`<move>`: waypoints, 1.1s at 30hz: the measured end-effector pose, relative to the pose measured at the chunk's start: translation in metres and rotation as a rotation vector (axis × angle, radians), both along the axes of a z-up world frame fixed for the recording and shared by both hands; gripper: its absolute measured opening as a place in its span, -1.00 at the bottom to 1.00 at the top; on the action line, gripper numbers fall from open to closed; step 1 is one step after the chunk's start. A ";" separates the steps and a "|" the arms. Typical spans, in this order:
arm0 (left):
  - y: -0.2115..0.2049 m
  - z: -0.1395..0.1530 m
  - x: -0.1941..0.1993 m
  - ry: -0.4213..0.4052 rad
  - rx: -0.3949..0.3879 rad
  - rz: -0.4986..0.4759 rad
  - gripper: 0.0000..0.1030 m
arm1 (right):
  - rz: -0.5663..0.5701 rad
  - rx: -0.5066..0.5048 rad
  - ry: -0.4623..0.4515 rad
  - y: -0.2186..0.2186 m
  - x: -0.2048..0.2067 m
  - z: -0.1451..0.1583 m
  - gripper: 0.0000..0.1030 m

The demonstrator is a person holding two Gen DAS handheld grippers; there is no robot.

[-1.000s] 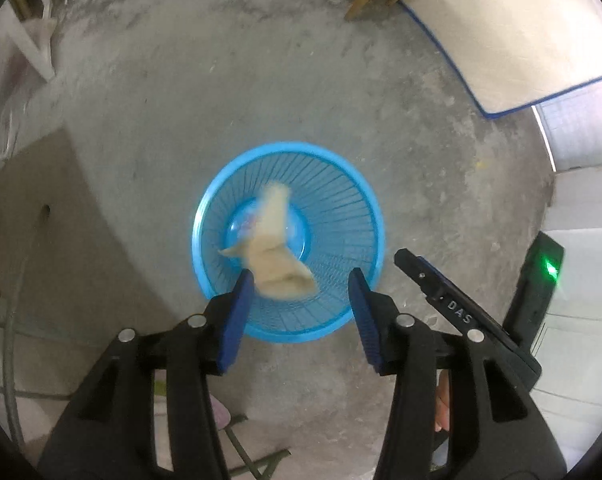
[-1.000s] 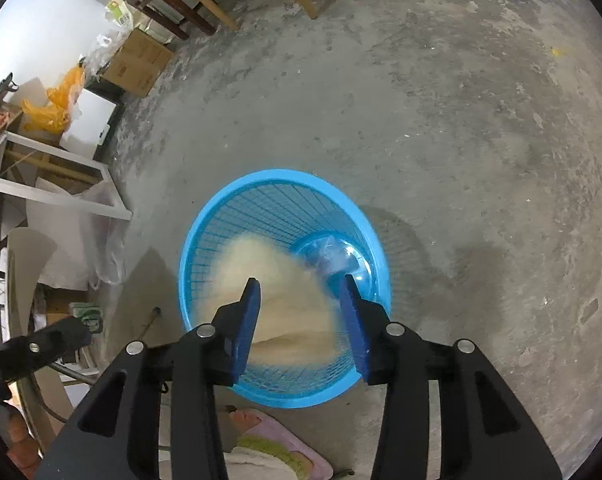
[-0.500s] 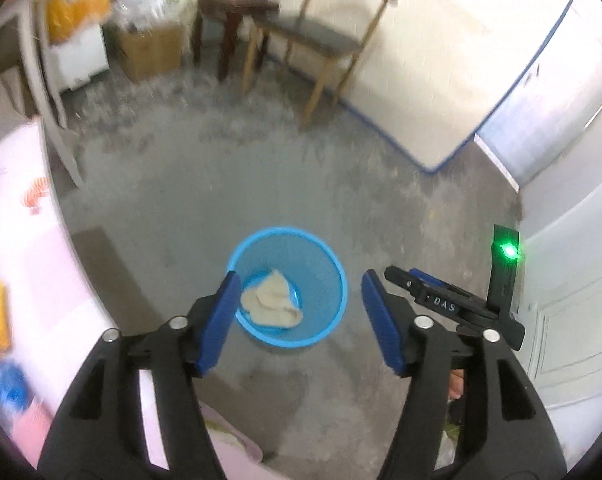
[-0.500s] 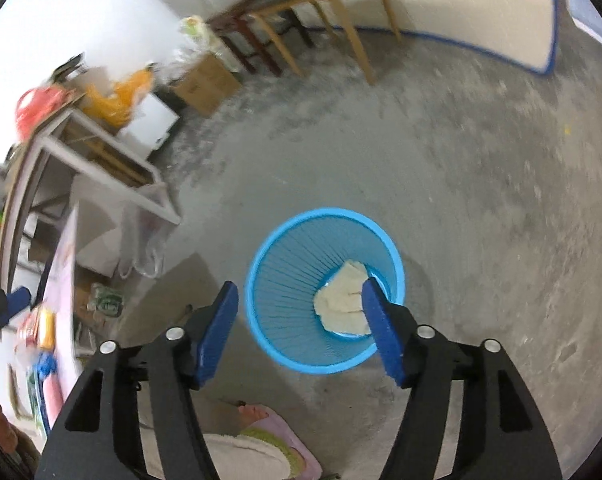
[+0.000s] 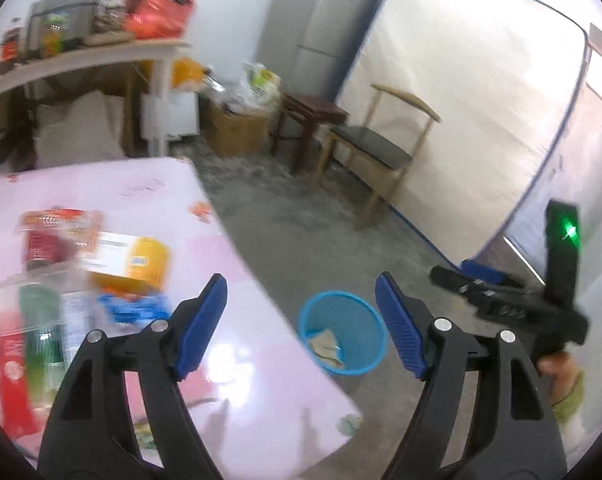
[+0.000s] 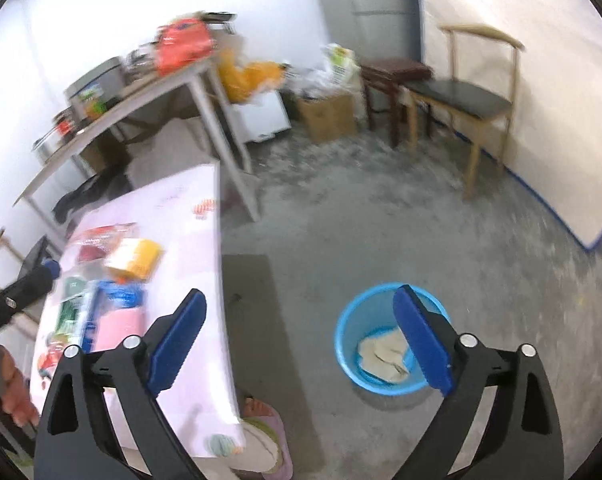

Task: Collect trash
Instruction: 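Move both open tools back over the table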

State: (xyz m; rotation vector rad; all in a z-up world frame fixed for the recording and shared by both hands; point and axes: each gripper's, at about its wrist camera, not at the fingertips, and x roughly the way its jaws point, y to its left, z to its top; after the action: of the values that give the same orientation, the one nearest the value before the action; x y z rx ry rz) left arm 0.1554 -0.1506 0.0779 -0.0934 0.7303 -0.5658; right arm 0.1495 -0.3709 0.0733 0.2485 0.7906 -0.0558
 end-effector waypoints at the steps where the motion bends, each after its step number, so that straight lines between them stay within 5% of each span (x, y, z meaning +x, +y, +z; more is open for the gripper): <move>1: 0.009 0.001 -0.005 -0.013 0.009 0.019 0.42 | 0.017 -0.019 -0.014 0.015 0.001 0.008 0.87; 8: 0.087 0.012 -0.028 -0.086 0.049 0.132 0.64 | 0.132 -0.159 -0.026 0.114 0.025 0.038 0.87; 17: 0.161 -0.015 -0.035 -0.047 0.144 0.243 0.73 | 0.219 -0.263 0.035 0.214 0.039 0.019 0.87; 21: 0.187 -0.031 -0.037 0.005 0.123 0.274 0.78 | 0.222 -0.320 0.016 0.243 0.037 0.012 0.87; 28: 0.216 -0.050 -0.043 0.061 0.070 0.301 0.84 | 0.232 -0.306 -0.027 0.262 0.044 0.014 0.87; 33: 0.232 -0.057 -0.045 0.078 0.045 0.308 0.84 | 0.263 -0.155 -0.040 0.253 0.058 0.021 0.87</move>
State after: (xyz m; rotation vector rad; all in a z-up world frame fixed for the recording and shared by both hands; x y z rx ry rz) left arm 0.1107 0.0815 0.0209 -0.1837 0.7859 -0.2529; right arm 0.2074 -0.1175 0.0944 -0.0022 0.7698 0.1350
